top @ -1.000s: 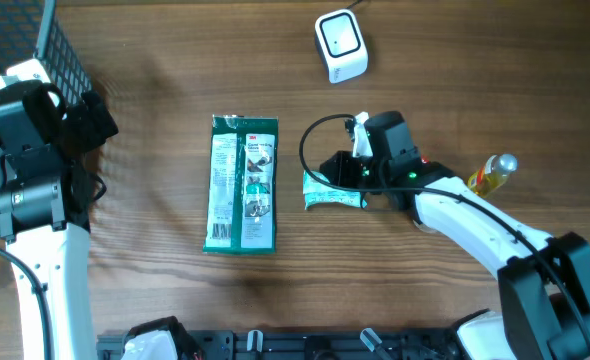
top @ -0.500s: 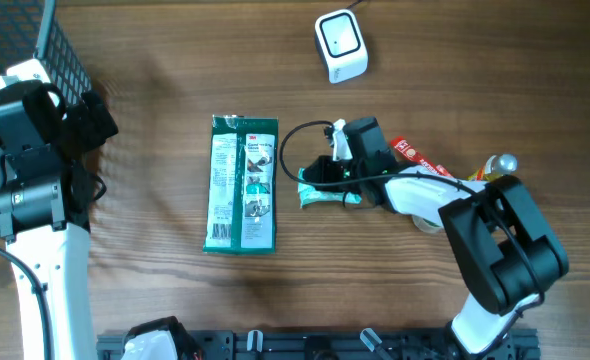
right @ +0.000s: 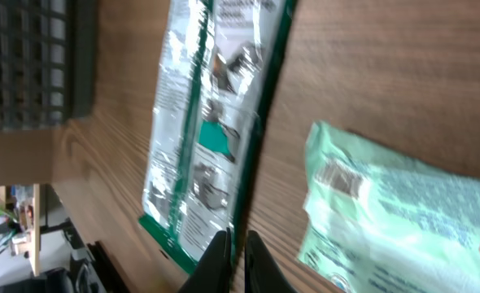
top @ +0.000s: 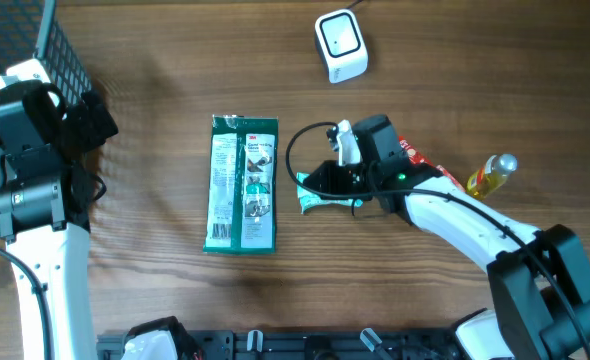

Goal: Scan the item barcode
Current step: 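Grasp the Kleenex pack edge with the right gripper and drag it right, then regrasp the Kleenex pack with the right gripper and lift it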

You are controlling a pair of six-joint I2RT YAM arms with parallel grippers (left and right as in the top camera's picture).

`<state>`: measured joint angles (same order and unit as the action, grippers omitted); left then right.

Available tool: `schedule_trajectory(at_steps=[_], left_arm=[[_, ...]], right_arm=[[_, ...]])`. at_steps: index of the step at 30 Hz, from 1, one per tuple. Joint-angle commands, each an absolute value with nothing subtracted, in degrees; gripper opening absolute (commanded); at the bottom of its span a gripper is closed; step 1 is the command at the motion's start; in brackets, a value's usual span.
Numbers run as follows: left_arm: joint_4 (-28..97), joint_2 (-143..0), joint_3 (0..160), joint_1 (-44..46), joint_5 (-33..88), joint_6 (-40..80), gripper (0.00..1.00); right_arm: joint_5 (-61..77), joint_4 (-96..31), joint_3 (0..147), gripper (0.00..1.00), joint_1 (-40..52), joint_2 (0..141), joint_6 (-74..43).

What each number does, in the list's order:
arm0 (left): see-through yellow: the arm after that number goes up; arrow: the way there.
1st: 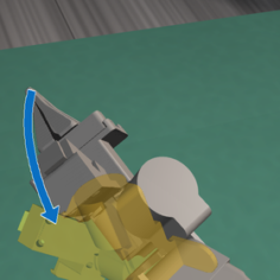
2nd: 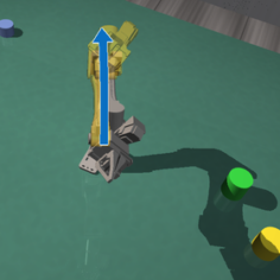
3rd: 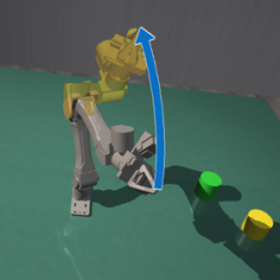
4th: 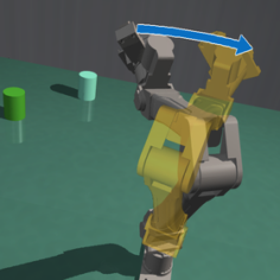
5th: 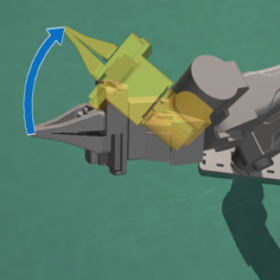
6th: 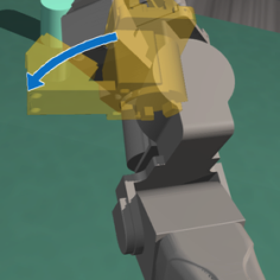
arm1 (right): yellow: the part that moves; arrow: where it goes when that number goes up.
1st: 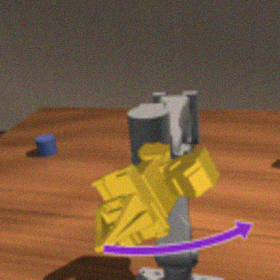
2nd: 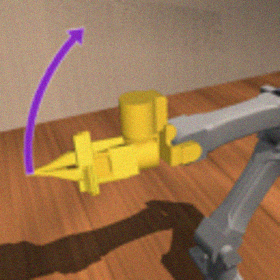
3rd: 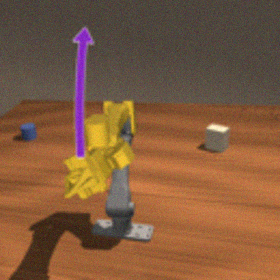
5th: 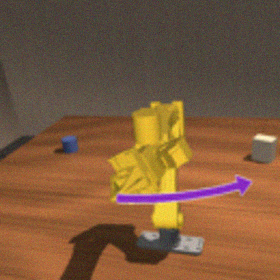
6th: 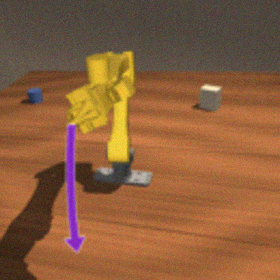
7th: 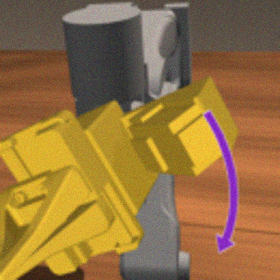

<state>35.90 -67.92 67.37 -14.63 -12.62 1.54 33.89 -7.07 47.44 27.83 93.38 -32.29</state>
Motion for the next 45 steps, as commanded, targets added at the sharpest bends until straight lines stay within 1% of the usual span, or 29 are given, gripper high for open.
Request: schedule_trajectory(at_steps=[1,5,9,13,16,19,22,23,26,27,29,32,36,41,45], left_arm=[[38.87,-70.19,64.18,-14.85,-9.5,3.84,1.0],[38.87,-70.19,64.18,-14.85,-9.5,3.84,1.0],[38.87,-70.19,64.18,-14.85,-9.5,3.84,1.0],[38.87,-70.19,64.18,-14.87,-9.5,3.84,1.0],[38.87,-70.19,64.18,-14.87,-9.5,3.84,1.0],[38.87,-70.19,64.18,-14.87,-9.5,3.84,1.0],[38.87,-70.19,64.18,-14.85,-9.5,3.84,1.0],[38.87,-70.19,64.18,-14.87,-9.5,3.84,1.0],[38.87,-70.19,64.18,-14.87,-9.5,3.84,1.0],[38.87,-70.19,64.18,-14.85,-9.5,3.84,1.0],[38.87,-70.19,64.18,-14.87,-9.5,3.84,1.0],[38.87,-70.19,64.18,-14.85,-9.5,3.84,1.0],[38.87,-70.19,64.18,-14.87,-9.5,3.84,1.0],[38.87,-70.19,64.18,-14.87,-9.5,3.84,1.0],[38.87,-70.19,64.18,-14.87,-9.5,3.84,1.0]], right_arm=[[33.87,-7.16,44.77,0.08,28.34,96.25,-31.55],[30.24,-6.87,43.57,0.08,28.56,100.88,-32.12],[29.47,-6.96,43.57,0.05,28.56,107.83,-35.14],[30.04,-6.92,43.59,0.08,28.56,110.34,-36.21],[30.55,-6.92,43.62,0.08,28.56,108.71,-36.21],[36.14,-6.76,44.16,0.11,28.56,103.53,-34.17],[37.15,-6.83,44.36,0.13,28.53,96.75,-33.3],[36.4,-7.09,44.36,0.17,28.53,92.68,-33.01],[34.04,-8.8,44.36,0.2,28.53,87.44,-32.99],[32.71,-9.98,44.36,0.23,28.53,85.76,-33.01],[26.74,-13.61,44.36,0.31,28.49,83.13,-33.21],[16.6,-19.99,44.36,0.36,27.62,81.14,-33.01],[10.24,-23.35,44.36,0.36,25.21,81.1,-32.86],[9.13,-23.49,44.34,0.37,23.0,81.17,-28.38],[6.79,-22.74,44.34,0.42,23.0,83.22,-28.36]])
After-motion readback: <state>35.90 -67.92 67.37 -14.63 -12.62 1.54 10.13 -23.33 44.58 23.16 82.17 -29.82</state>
